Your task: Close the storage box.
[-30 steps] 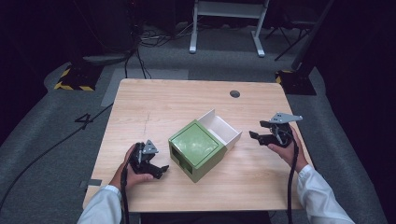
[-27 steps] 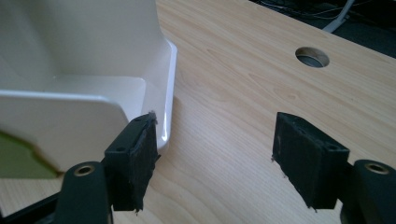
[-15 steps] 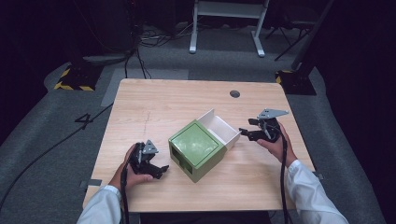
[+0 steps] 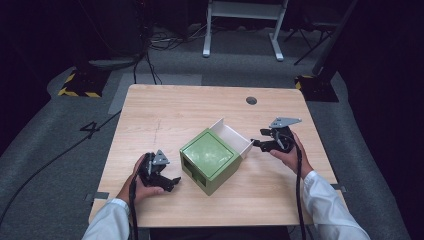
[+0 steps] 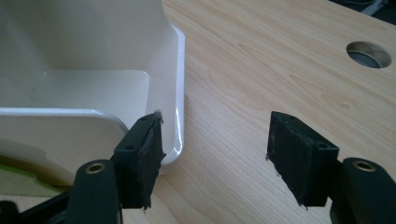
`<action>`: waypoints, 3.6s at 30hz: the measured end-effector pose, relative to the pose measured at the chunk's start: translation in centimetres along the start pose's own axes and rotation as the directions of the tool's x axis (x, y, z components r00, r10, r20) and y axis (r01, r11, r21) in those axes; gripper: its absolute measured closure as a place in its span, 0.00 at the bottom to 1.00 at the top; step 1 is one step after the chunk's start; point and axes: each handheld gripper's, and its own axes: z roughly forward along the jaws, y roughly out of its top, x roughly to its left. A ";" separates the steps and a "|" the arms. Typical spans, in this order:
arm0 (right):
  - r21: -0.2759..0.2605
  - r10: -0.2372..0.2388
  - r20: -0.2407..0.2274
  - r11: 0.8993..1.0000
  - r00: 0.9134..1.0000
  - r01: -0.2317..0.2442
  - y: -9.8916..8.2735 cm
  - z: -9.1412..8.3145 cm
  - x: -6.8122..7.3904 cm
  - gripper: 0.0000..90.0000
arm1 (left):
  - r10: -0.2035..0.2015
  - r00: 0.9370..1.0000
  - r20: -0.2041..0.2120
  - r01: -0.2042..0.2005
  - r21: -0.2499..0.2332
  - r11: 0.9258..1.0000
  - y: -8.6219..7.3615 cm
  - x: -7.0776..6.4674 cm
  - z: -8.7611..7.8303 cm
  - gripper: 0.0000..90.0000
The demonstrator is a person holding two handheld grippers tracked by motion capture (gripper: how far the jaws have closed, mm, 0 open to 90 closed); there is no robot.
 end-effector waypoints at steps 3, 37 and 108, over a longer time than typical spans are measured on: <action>0.013 -0.005 -0.010 1.000 1.000 0.006 -0.1 0.3 0.2 0.40 | 0.000 1.000 0.000 0.000 0.000 1.000 0.0 0.0 0.0 0.00; 0.015 -0.105 -0.188 0.994 0.977 0.110 0.9 0.5 4.6 0.47 | -0.006 1.000 -0.002 0.006 -0.004 1.000 0.0 -0.1 0.1 0.00; 0.114 -0.261 0.033 0.960 0.965 0.256 0.4 -3.8 4.7 0.24 | -0.006 1.000 -0.002 0.006 -0.005 1.000 0.0 -0.1 0.1 0.00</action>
